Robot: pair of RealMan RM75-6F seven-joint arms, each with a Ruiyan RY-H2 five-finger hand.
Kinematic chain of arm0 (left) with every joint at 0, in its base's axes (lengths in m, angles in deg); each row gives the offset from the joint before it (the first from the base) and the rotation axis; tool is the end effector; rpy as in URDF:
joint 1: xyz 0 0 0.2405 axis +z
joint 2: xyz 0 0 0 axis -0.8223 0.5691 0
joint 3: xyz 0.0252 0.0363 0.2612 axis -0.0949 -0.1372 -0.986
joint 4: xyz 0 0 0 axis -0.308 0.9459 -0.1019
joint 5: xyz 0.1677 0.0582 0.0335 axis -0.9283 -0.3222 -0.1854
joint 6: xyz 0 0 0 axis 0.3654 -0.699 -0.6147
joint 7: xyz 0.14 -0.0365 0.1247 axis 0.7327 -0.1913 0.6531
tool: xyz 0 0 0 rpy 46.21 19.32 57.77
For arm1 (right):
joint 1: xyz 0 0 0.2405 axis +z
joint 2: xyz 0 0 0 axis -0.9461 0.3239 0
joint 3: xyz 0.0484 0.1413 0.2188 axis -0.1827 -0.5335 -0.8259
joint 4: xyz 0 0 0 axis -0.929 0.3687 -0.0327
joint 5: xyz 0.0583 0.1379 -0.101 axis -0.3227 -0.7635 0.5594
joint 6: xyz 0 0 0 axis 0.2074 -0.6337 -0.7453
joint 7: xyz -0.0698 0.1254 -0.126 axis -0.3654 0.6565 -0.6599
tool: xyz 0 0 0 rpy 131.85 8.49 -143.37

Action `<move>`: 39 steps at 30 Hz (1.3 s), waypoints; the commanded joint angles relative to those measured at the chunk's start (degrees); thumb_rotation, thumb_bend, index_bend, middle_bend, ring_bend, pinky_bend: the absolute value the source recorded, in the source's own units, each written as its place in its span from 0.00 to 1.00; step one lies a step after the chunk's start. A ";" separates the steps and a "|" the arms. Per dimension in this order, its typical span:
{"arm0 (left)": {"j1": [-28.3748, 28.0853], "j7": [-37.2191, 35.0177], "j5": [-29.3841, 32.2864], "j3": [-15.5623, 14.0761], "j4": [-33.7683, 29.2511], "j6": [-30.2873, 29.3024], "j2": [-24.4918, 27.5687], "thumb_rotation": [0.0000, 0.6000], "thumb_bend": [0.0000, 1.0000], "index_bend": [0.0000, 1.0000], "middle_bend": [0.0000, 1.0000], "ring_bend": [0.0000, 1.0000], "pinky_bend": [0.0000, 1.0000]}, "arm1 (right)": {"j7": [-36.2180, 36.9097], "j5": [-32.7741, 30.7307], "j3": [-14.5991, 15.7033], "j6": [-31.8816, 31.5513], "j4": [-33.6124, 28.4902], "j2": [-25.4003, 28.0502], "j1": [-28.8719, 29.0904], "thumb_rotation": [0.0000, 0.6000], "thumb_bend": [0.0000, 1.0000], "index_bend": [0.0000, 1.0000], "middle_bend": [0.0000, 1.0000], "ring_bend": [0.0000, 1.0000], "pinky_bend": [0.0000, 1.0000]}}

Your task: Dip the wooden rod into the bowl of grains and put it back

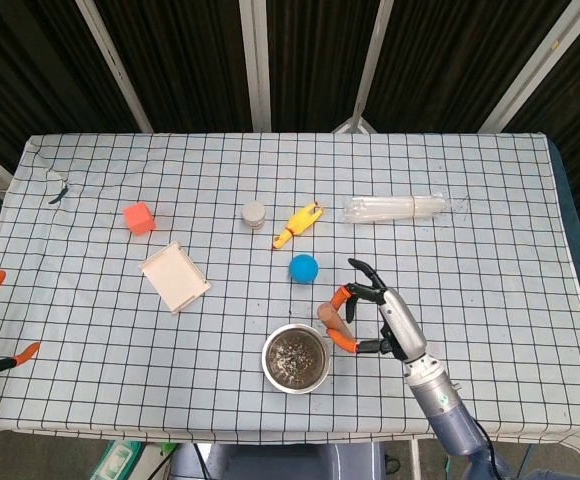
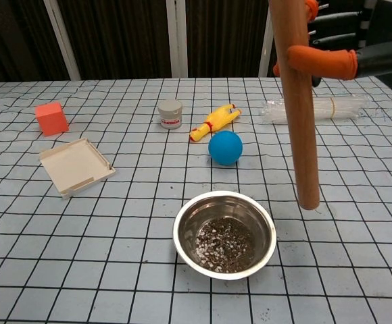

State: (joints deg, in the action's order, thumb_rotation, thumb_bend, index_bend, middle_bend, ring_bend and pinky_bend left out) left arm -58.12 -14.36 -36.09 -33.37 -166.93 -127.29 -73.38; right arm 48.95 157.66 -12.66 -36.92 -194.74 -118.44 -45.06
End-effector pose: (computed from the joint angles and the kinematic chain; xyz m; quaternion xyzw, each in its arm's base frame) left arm -0.3199 0.2181 0.1973 -0.5293 -0.4459 -0.4078 0.5955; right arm -0.1025 -0.2935 0.0841 0.4690 -0.5475 0.6816 0.1252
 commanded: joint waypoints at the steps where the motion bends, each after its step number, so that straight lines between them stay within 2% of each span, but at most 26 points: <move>1: -0.02 -0.04 0.05 0.02 -0.01 0.05 0.02 1.00 0.06 0.00 0.00 0.00 0.00 | 0.99 -0.27 -0.69 -1.38 -0.36 -2.18 0.03 1.00 0.60 0.73 0.64 0.65 0.10; 7: -0.08 -0.26 0.02 -0.01 -0.07 0.23 0.12 1.00 0.06 0.00 0.00 0.00 0.00 | 1.37 0.35 -1.67 -5.26 1.05 -7.00 -0.56 1.00 0.60 0.73 0.64 0.65 0.10; 13: -0.05 -0.71 -0.07 -0.07 -0.01 0.28 0.22 1.00 0.06 0.00 0.00 0.00 0.00 | 3.18 1.80 -0.59 -6.88 4.02 -10.17 -0.85 1.00 0.60 0.73 0.64 0.65 0.10; 25: -0.04 -0.68 0.02 -0.05 -0.07 0.26 0.22 1.00 0.06 0.00 0.00 0.00 0.00 | 5.49 3.53 2.84 -6.92 11.16 -16.66 -0.87 1.00 0.60 0.73 0.64 0.65 0.10; 39: -0.14 -0.83 0.21 -0.02 -0.14 0.56 0.27 1.00 0.06 0.00 0.00 0.00 0.00 | 8.30 2.74 3.62 -6.67 20.20 -22.63 -0.88 1.00 0.60 0.73 0.64 0.65 0.10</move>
State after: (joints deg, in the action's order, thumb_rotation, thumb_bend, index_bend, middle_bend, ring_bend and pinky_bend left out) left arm -58.26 -15.19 -35.88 -33.40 -167.07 -126.72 -73.11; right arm 56.96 160.52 -9.15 -43.65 -174.96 -140.69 -45.92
